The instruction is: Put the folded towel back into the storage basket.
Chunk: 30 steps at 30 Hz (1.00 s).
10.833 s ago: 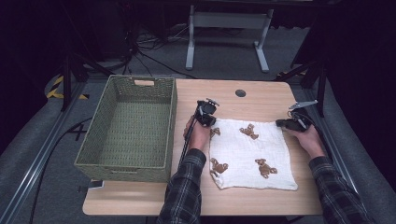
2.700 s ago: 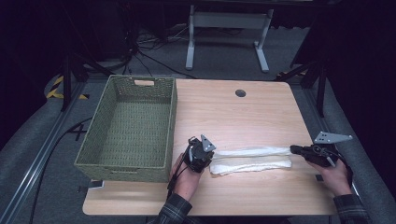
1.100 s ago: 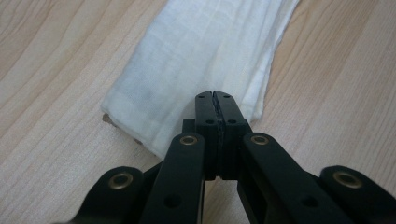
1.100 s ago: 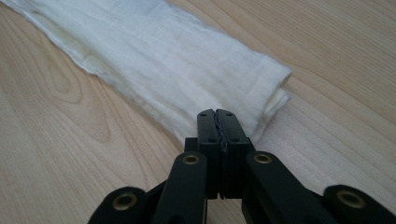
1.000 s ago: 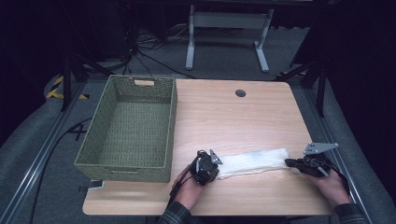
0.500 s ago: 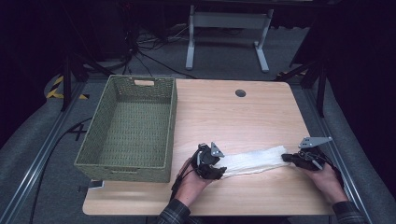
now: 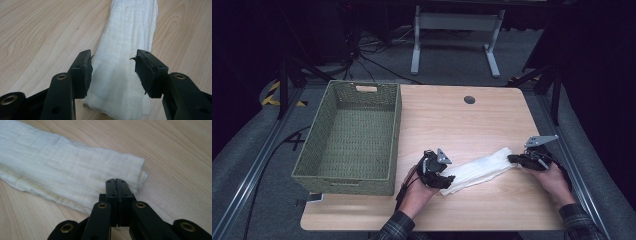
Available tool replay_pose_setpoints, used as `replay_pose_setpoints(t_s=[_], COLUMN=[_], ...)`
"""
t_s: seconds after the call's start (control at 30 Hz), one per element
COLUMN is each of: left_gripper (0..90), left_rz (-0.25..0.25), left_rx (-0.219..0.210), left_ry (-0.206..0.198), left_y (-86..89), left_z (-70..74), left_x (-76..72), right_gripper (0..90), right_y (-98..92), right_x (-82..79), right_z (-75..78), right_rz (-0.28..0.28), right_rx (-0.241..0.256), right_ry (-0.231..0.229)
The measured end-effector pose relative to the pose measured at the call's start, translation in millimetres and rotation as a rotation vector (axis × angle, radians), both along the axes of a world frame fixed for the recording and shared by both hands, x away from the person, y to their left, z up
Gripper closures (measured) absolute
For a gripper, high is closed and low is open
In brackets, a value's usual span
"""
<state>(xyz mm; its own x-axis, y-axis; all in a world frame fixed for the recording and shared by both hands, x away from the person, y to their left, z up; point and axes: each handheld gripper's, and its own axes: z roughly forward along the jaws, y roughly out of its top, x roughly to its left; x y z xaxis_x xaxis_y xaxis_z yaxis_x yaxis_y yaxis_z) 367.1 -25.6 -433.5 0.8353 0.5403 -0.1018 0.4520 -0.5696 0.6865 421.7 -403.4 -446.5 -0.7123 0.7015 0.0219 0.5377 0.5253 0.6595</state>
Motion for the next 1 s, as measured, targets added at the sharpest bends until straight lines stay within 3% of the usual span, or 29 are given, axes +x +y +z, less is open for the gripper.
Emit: replay_pose_setpoints(t_s=[0.3,0.8,1.0], left_gripper=[47.1,49.0,52.1], left_rz=[0.008,0.012,0.005], left_rx=[-0.011,-0.020,-0.008], left_ry=[0.000,-0.006,-0.003], left_y=[1.7,-0.6,-0.3], left_z=[2.5,1.4,1.1], left_x=[4.8,8.9,8.6], right_gripper=[89.7,89.7,89.7], right_y=[16.3,59.3,71.7], right_x=[27.1,77.0,88.2], right_z=[-0.8,0.2,-1.1], right_rz=[0.008,0.044,0.042], right_rx=[-0.006,-0.022,0.007], right_ry=[-0.021,-0.012,-0.003])
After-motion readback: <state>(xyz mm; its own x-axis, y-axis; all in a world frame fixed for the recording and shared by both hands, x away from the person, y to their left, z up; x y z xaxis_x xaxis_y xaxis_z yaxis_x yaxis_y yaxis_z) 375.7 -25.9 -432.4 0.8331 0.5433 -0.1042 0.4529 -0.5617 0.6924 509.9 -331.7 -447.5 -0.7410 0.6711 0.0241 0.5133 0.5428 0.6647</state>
